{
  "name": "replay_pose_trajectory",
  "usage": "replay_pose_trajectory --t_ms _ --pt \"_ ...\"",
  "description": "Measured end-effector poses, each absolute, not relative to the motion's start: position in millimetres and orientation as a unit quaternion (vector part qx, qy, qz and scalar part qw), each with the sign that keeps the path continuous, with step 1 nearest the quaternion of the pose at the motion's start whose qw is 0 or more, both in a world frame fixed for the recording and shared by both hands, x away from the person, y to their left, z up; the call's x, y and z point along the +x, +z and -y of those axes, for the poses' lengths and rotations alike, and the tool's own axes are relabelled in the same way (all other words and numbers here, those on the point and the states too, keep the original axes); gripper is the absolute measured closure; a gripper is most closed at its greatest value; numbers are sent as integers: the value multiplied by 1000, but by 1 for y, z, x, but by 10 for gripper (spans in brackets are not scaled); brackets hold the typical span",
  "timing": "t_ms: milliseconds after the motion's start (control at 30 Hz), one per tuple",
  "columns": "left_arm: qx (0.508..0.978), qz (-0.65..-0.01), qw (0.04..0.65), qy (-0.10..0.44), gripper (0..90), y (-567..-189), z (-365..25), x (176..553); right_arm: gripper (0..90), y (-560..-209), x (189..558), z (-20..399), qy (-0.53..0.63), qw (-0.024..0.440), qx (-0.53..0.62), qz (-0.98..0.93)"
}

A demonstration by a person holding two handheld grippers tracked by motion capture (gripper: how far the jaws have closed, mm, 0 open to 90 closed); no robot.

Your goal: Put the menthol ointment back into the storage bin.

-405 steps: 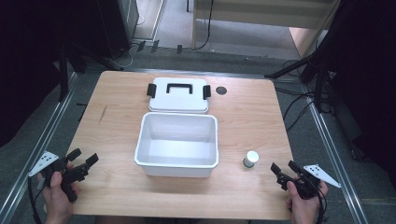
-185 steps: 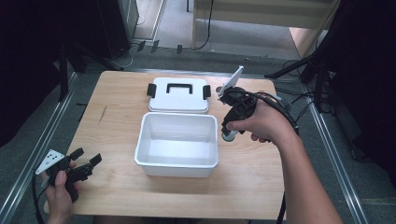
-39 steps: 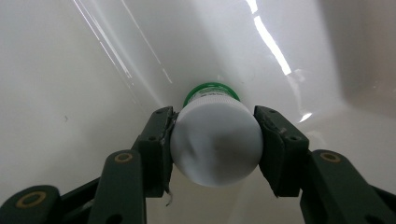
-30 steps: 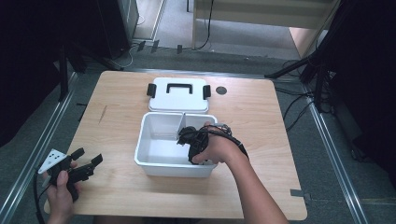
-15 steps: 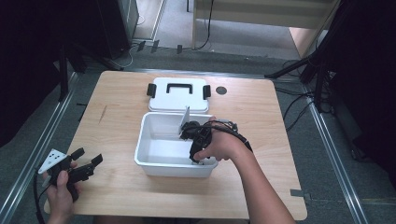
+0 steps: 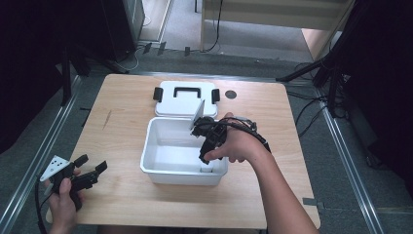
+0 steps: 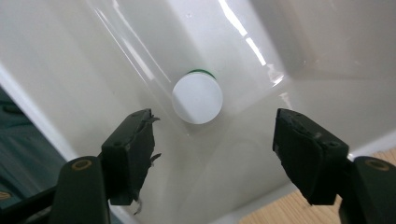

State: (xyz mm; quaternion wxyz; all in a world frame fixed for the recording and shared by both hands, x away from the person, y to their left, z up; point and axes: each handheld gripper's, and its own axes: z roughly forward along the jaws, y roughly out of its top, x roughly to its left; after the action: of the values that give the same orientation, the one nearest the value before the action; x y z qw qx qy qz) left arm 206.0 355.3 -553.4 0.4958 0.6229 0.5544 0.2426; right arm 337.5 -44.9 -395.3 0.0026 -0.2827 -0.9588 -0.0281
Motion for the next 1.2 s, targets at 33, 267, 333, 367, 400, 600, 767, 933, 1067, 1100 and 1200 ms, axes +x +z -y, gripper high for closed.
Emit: replay_pose_trajectory --t_ms 33,267,333,367,400,600,767,933,1067,1100,1200 --pt "623 -555 495 242 141 -553 -355 206 299 -392 337 45 -29 0 -282 959" --pt "622 -555 496 242 142 -553 -355 206 293 -376 337 52 -35 -9 -292 956" --pt "623 -555 496 242 141 -553 -355 206 292 -371 338 55 -43 -11 -297 954" --pt "622 -555 496 242 141 -553 -355 206 291 -369 338 57 -45 -10 -298 953" --pt "623 -555 496 242 141 -553 -355 206 291 -367 338 59 -48 -12 -299 953" --pt "624 -554 495 242 141 -553 -355 206 280 -355 338 73 -67 -10 -316 946" --pt "625 -554 494 242 142 -553 -355 206 268 -347 337 84 -76 -16 -323 943" --pt "625 -554 494 243 141 -553 -355 206 257 -344 336 97 -76 -21 -333 940" --pt "624 -554 494 244 141 -553 -355 206 254 -342 335 109 -79 -24 -340 937" --pt "624 -554 494 244 141 -553 -355 206 254 -342 335 113 -80 -24 -344 935" --pt "624 -554 494 244 141 -553 -355 206 252 -344 335 123 -78 -25 -349 933"
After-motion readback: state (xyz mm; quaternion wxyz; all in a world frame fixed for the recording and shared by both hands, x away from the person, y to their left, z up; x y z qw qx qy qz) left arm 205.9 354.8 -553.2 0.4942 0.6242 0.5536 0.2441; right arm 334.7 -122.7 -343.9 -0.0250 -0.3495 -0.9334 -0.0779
